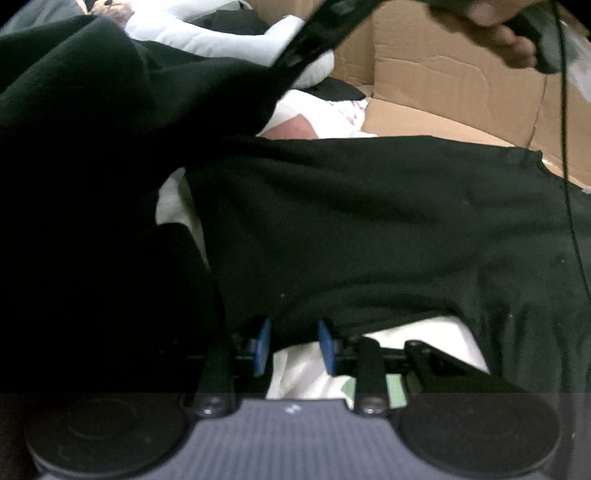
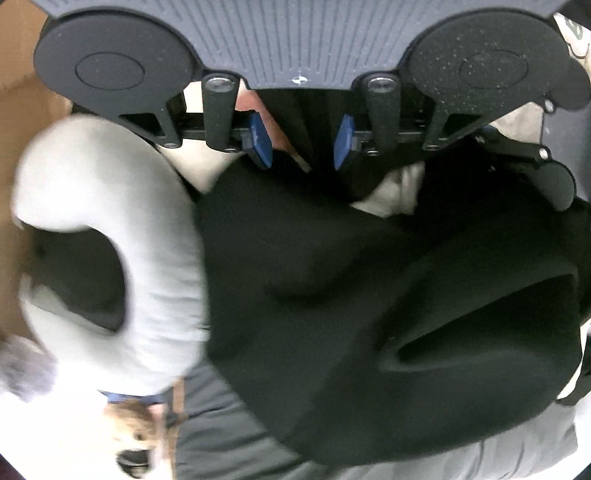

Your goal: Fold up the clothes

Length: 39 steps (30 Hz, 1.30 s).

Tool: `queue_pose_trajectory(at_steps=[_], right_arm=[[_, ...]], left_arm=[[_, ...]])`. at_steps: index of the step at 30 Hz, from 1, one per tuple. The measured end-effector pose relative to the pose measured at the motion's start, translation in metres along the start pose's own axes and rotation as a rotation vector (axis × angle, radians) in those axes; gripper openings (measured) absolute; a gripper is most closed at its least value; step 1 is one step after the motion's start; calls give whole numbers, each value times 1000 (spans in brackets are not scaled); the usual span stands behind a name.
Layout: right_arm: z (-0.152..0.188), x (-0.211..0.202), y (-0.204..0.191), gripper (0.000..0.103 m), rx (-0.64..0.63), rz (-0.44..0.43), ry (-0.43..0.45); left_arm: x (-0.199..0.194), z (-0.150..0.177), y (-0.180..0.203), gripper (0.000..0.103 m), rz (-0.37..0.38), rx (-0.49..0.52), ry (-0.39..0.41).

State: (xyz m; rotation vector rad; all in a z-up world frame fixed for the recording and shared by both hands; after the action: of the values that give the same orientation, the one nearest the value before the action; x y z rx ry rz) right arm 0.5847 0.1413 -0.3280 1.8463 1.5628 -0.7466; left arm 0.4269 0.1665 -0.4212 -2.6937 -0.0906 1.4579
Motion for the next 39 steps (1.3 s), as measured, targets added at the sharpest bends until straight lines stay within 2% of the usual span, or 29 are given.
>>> queue_pose_trajectory(at_steps=[4,9,11,16,20,25,28,34,39], right_arm=[[24,-26,28,44,104,86,27],[84,-37,36,42,304,153,4],[104,-36,33,34,369,168,0],[141,-26,27,33,529,193,11],[149,-4,16,33,576,222,9],[161,3,18,33,655,270,26],[167,2,24,33,702,290,32],[174,6,32,31,720,325,35],[178,10,40,31,770,384,65]], left_arm=[[-15,0,2,36,32,-27,12],[-32,-11,8,36,71,-30,52],[-29,-20,12,37,71,-17,71],[-10,-40,15,38,59,3,96],[3,-67,18,38,48,26,140],[21,-100,24,38,18,61,171],[37,-107,24,36,-41,77,125],[66,-115,19,36,-56,54,61],[76,-125,18,37,-81,52,90]])
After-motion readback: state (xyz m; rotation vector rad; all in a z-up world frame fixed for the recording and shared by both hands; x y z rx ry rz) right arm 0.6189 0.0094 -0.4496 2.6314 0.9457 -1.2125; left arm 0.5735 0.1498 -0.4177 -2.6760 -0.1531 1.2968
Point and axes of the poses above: each gripper's, at about its wrist camera, not at the fingertips, and x roughly the way its jaws point, y to its right, z to its underside, the point moved 3 cm from there along x, roughly the way its jaws point, and after that the axes turned 5 degrees about -x, right-handed, at the moved point
